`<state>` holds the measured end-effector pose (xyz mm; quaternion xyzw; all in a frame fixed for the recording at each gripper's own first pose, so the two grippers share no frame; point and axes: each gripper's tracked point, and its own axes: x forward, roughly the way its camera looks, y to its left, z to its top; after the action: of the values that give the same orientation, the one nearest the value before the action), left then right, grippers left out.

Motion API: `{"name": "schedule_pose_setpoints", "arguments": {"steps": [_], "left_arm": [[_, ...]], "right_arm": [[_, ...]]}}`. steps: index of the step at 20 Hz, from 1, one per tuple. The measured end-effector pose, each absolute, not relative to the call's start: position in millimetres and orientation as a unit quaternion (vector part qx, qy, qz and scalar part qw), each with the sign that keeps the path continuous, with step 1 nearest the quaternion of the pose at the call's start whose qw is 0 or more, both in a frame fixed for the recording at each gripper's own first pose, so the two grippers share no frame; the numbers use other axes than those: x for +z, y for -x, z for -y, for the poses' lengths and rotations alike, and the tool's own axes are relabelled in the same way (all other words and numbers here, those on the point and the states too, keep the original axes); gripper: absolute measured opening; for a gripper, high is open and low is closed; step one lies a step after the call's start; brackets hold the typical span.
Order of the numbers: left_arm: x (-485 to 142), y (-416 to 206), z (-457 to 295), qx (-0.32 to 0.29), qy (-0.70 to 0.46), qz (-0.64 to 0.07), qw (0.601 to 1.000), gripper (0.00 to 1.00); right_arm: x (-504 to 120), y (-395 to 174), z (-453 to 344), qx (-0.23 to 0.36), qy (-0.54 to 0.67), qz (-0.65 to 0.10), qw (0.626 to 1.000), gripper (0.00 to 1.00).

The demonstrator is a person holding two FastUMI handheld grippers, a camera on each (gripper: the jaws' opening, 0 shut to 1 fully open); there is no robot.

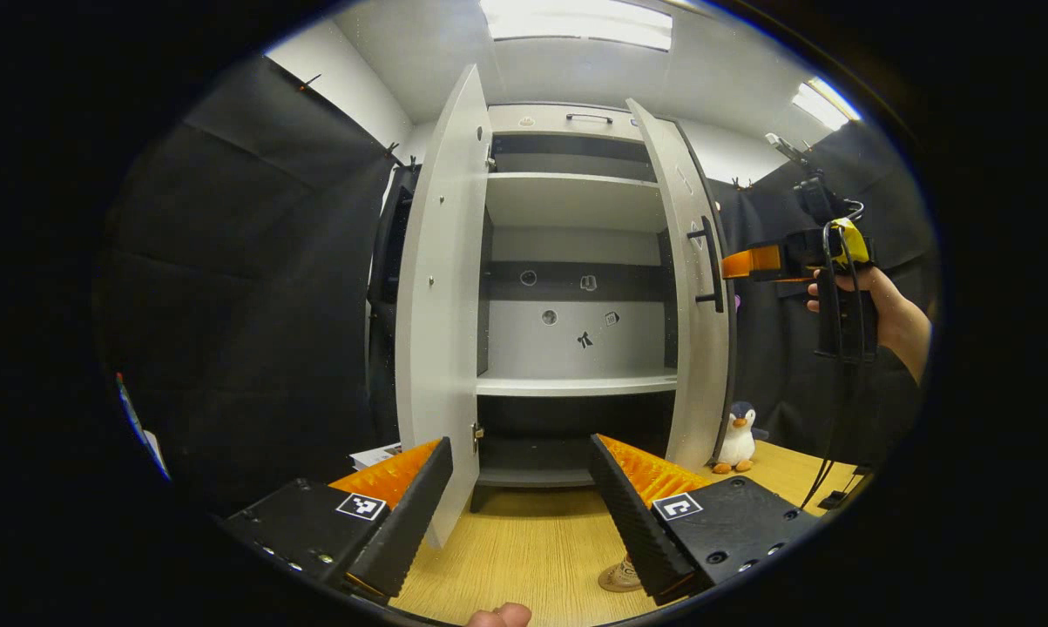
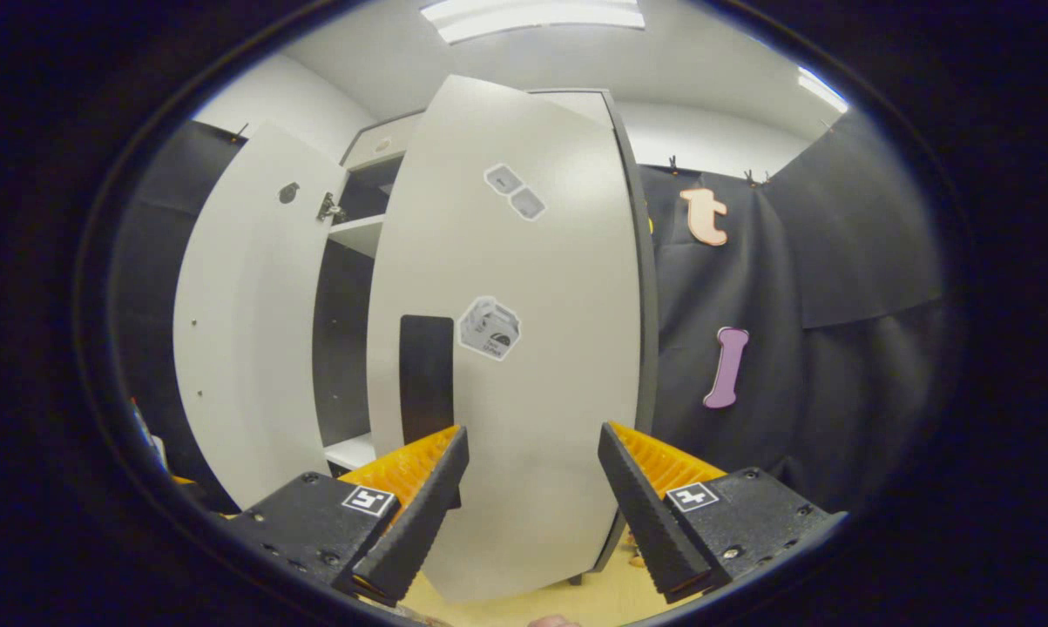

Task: Grasp the bottle in the cabinet with the left hand and place it on the coaster, then close the right door with the right hand and the left door with the left hand.

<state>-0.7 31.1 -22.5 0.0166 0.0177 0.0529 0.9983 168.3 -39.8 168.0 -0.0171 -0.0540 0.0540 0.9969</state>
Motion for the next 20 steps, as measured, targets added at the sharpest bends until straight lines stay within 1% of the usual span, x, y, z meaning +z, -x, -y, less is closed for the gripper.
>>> {"name": "schedule_pose_setpoints", "arguments": {"steps": [1, 4, 6, 7, 9, 14, 15, 16, 19, 20], "left_arm": [[-21.6, 1.4, -31.7, 0.053, -0.015, -0.018, 0.998, 0.95], [-20.5, 0.8, -34.2, 0.053, -0.005, -0.020, 0.998, 0.95], [-18.8, 1.1, -35.3, 0.054, 0.005, -0.020, 0.998, 0.95], [-18.6, 1.1, -35.8, 0.053, 0.009, -0.021, 0.998, 0.99], [-16.8, 0.7, -38.9, 0.053, 0.011, -0.021, 0.998, 0.91], [-10.2, 1.6, -50.5, 0.065, 0.016, -0.015, 0.998, 0.91], [-8.8, 1.6, -52.8, 0.066, 0.017, -0.013, 0.998, 0.95], [-7.9, 2.1, -55.2, 0.068, 0.019, -0.012, 0.997, 0.92], [-7.8, 3.7, -62.0, 0.076, 0.020, -0.014, 0.997, 0.91], [-6.6, 4.6, -62.7, 0.076, 0.022, -0.014, 0.997, 0.95]], "right_arm": [[168.0, -164.5, 38.1, 0.055, 0.020, 0.054, 0.997, 0.98], [160.8, -144.9, 47.1, 0.032, 0.025, 0.063, 0.997, 0.99], [146.9, -127.3, 46.0, 0.026, 0.009, 0.072, 0.997, 0.98], [138.1, -118.6, 43.0, 0.029, 0.002, 0.074, 0.997, 0.98], [114.0, -102.3, 38.9, 0.029, -0.004, 0.069, 0.997, 0.98], [68.9, -60.6, 27.9, 0.020, -0.010, 0.065, 0.998, 0.98], [59.9, -53.7, 27.8, 0.015, -0.009, 0.061, 0.998, 0.94], [48.8, -48.0, 26.0, 0.011, -0.009, 0.055, 0.998, 0.98], [19.2, -33.9, 22.5, 0.004, -0.029, 0.033, 0.999, 0.98], [9.5, -31.7, 19.1, 0.007, -0.031, 0.023, 0.999, 0.98]]}}
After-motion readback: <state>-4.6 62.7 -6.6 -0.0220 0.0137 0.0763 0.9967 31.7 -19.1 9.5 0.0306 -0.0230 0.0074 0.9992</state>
